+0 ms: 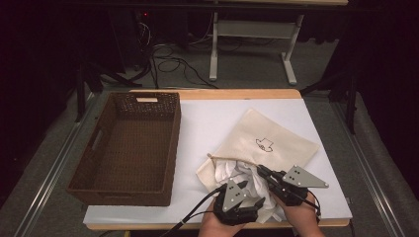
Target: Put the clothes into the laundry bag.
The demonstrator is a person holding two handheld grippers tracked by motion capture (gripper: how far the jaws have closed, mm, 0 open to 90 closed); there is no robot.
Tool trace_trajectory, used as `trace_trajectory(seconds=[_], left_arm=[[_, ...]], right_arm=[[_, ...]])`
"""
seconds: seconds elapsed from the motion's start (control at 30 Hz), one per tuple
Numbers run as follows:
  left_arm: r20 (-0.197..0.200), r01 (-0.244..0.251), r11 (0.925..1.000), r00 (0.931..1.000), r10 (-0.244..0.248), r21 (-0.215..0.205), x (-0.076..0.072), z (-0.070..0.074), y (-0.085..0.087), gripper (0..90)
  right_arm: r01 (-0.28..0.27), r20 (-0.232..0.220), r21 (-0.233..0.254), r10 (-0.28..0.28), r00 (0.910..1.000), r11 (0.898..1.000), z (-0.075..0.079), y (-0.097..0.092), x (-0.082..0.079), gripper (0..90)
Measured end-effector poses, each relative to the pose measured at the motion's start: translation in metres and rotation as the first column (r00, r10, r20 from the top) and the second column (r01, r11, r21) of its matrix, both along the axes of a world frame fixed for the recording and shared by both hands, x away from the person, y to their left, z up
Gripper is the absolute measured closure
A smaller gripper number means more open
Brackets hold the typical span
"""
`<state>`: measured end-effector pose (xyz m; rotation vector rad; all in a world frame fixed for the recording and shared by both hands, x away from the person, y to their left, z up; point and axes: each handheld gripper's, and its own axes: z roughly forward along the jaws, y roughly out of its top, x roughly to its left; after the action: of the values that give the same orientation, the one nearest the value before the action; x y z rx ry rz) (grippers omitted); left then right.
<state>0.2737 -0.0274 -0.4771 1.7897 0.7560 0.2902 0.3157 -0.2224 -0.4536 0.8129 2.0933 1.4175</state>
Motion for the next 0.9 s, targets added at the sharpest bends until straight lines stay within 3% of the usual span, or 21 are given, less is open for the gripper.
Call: trace_trajectory(seconds=[0.03, 0.07, 0.13, 0.17, 0.2, 0.23, 0.3, 0.43, 0.47, 0.53, 0.57, 0.6, 0.63, 0.67, 0.7, 0.77, 0.8, 0.83, 0.9], left_arm=[[-0.010, 0.014, 0.9999, 0.9999, -0.014, 0.001, 0.002, -0.002, -0.002, 56.8], [-0.019, 0.010, 0.9999, 0.9998, -0.009, 0.014, 0.005, -0.004, -0.004, 56.8], [-0.011, -0.038, 0.9972, 0.9992, 0.039, 0.065, 0.010, -0.008, -0.003, 80.6], [-0.001, -0.086, 0.9895, 0.9963, 0.086, 0.116, 0.021, -0.014, 0.000, 86.5], [-0.001, -0.086, 0.9895, 0.9963, 0.086, 0.116, 0.021, -0.014, 0.000, 87.0], [-0.003, -0.115, 0.9843, 0.9932, 0.116, 0.134, 0.032, -0.018, 0.003, 87.0], [0.002, -0.135, 0.9799, 0.9907, 0.136, 0.147, 0.041, -0.020, 0.002, 87.0], [0.011, -0.164, 0.9708, 0.9864, 0.164, 0.176, 0.062, -0.026, -0.010, 87.2], [0.003, -0.160, 0.9721, 0.9868, 0.162, 0.171, 0.065, -0.028, -0.014, 87.0], [-0.002, -0.151, 0.9754, 0.9882, 0.153, 0.161, 0.066, -0.030, -0.018, 76.2], [0.012, -0.148, 0.9751, 0.9889, 0.148, 0.165, 0.063, -0.030, -0.018, 76.2], [0.029, -0.144, 0.9741, 0.9896, 0.141, 0.174, 0.058, -0.029, -0.017, 67.5], [0.044, -0.147, 0.9721, 0.9890, 0.141, 0.183, 0.053, -0.028, -0.014, 52.9], [0.055, -0.145, 0.9732, 0.9891, 0.137, 0.179, 0.047, -0.026, -0.009, 52.9], [0.057, -0.140, 0.9764, 0.9896, 0.132, 0.165, 0.040, -0.024, -0.002, 43.7], [0.062, -0.145, 0.9777, 0.9886, 0.137, 0.152, 0.029, -0.021, 0.012, 39.3], [0.059, -0.150, 0.9772, 0.9880, 0.142, 0.151, 0.022, -0.022, 0.022, 35.0], [0.057, -0.158, 0.9747, 0.9869, 0.151, 0.158, 0.019, -0.022, 0.030, 25.0], [0.047, -0.182, 0.9679, 0.9831, 0.177, 0.173, 0.017, -0.024, 0.046, 21.9]], right_arm=[[0.000, -0.001, 0.001, 0.000, 1.0000, 1.000, 0.000, 0.000, 0.000, 88.1], [0.000, -0.001, 0.001, 0.000, 1.0000, 1.000, 0.000, 0.000, 0.000, 88.1], [-0.002, 0.006, 0.001, 0.002, 1.0000, 1.000, 0.000, 0.000, 0.000, 88.1], [-0.007, 0.006, 0.010, 0.007, 1.0000, 1.000, 0.000, -0.001, 0.000, 88.1], [-0.007, 0.006, 0.010, 0.007, 1.0000, 1.000, 0.000, -0.001, 0.000, 88.1], [-0.008, 0.007, 0.007, 0.008, 0.9999, 1.000, 0.001, -0.001, 0.000, 88.0], [-0.005, 0.002, 0.007, 0.005, 1.0000, 1.000, 0.001, -0.001, -0.001, 88.0], [-0.003, 0.005, 0.013, 0.003, 1.0000, 1.000, 0.001, -0.001, 0.000, 88.1], [0.000, 0.003, 0.012, 0.000, 1.0000, 1.000, 0.000, -0.002, 0.000, 88.1], [-0.001, -0.001, 0.011, 0.001, 1.0000, 1.000, 0.000, -0.003, 0.001, 88.1], [-0.005, 0.005, 0.014, 0.005, 1.0000, 1.000, 0.000, -0.003, 0.001, 88.1], [-0.005, 0.001, 0.018, 0.005, 1.0000, 1.000, 0.000, -0.004, 0.001, 88.1], [-0.006, 0.005, 0.016, 0.006, 1.0000, 1.000, 0.000, -0.004, 0.001, 88.0], [-0.006, 0.005, 0.016, 0.006, 1.0000, 1.000, 0.000, -0.004, 0.001, 88.0], [-0.004, 0.005, 0.011, 0.004, 1.0000, 1.000, 0.000, -0.004, 0.001, 88.0], [-0.002, 0.004, 0.012, 0.002, 1.0000, 1.000, 0.000, -0.004, 0.000, 88.0], [0.001, -0.001, 0.007, -0.001, 1.0000, 1.000, 0.000, -0.004, 0.000, 88.0], [0.000, 0.002, 0.006, 0.000, 1.0000, 1.000, 0.000, -0.003, 0.000, 88.0], [0.003, -0.003, 0.005, -0.003, 1.0000, 1.000, 0.000, -0.002, -0.001, 88.0]])
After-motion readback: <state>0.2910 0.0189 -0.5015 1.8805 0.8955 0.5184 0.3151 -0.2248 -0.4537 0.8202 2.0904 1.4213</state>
